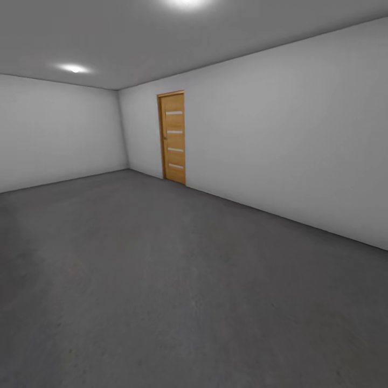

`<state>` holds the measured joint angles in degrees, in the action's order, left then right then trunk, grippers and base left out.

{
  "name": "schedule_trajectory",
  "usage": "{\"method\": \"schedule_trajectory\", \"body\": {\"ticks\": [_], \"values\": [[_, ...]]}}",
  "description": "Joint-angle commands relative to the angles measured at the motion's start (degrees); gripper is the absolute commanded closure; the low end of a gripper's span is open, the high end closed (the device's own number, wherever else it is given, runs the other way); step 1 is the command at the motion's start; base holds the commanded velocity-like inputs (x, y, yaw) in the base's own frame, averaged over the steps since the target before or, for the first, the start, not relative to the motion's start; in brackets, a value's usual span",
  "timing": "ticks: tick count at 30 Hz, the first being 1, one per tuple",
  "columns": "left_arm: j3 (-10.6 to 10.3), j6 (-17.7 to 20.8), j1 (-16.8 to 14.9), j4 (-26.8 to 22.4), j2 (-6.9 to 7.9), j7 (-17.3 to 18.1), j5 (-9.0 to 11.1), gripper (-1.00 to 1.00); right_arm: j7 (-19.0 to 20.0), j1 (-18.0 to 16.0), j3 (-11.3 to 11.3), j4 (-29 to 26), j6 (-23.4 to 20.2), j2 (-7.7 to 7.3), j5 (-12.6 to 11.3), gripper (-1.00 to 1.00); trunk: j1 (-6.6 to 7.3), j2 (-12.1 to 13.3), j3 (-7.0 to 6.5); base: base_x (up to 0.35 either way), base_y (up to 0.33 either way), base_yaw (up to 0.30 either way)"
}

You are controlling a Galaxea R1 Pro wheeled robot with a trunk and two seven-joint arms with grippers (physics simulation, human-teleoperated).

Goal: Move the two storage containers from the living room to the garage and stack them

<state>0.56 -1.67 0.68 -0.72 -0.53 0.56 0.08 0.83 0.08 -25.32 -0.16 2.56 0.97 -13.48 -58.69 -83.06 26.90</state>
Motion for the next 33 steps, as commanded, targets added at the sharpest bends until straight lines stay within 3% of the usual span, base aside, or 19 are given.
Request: {"method": "schedule_trajectory", "body": {"ticks": [1,7,10,21,33], "values": [[0.06,-0.09,0.04,-0.07,0.0,0.06,0.01,-1.0,0.01,0.01,-0.43,-0.01,0.12,0.0,-1.51,-1.0,-0.04,-0.01,0.03,0.322,0.0,0.0],[0.06,-0.09,0.03,-0.07,0.0,0.06,0.01,-1.0,-1.69,0.01,-0.49,-0.01,0.01,0.0,-8.15,-1.0,-0.04,-0.01,0.03,0.322,0.0,0.0],[0.06,-0.09,0.02,-0.07,0.0,0.06,0.03,-1.0,-4.74,0.01,-0.52,-0.01,0.39,0.0,-12.44,-1.0,-0.04,-0.01,0.03,0.322,0.0,0.0],[0.11,-0.09,0.04,-0.07,0.0,0.06,0.11,-1.0,-5.64,0.01,-0.52,-0.01,0.77,0.0,-13.48,-1.0,-0.04,-0.01,0.03,0.322,0.0,0.031],[0.14,-0.18,0.04,-0.07,0.0,0.06,0.22,-1.0,-5.66,0.01,-0.61,-0.01,0.83,0.0,-13.51,-1.0,-0.04,-0.01,0.03,0.322,0.0,0.255]]}}
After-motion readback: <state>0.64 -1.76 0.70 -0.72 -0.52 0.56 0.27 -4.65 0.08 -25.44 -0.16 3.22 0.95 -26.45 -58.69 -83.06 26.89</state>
